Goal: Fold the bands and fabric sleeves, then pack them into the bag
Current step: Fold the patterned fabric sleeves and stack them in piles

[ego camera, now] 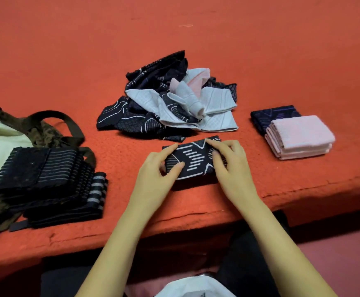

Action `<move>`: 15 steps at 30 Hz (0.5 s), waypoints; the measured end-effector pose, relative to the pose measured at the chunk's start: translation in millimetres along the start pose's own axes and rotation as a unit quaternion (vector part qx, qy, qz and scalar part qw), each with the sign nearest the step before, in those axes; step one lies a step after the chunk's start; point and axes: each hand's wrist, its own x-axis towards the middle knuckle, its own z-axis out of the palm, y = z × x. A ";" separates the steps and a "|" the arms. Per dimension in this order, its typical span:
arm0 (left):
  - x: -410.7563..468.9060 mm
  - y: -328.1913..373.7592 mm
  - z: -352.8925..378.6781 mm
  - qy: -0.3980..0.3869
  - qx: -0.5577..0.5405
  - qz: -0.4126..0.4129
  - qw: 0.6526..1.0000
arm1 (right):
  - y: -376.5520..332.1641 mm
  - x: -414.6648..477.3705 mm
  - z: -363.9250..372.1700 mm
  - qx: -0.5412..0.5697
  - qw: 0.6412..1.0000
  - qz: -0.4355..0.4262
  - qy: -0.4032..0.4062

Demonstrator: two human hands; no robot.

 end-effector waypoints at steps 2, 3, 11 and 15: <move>-2.2 20.0 20.3 -0.040 -0.033 0.004 0.999 | 13.2 -8.1 -28.0 0.014 0.999 0.017 0.027; -2.7 29.3 32.5 -0.063 -0.043 0.005 0.997 | 21.5 -12.7 -41.9 0.019 0.999 0.027 0.037; 4.6 86.2 128.2 -0.198 -0.022 0.053 0.978 | 86.9 -35.6 -131.2 -0.011 0.989 0.092 0.119; 7.2 100.7 162.7 -0.223 -0.008 0.070 0.972 | 111.9 -34.4 -156.3 -0.026 0.983 0.118 0.141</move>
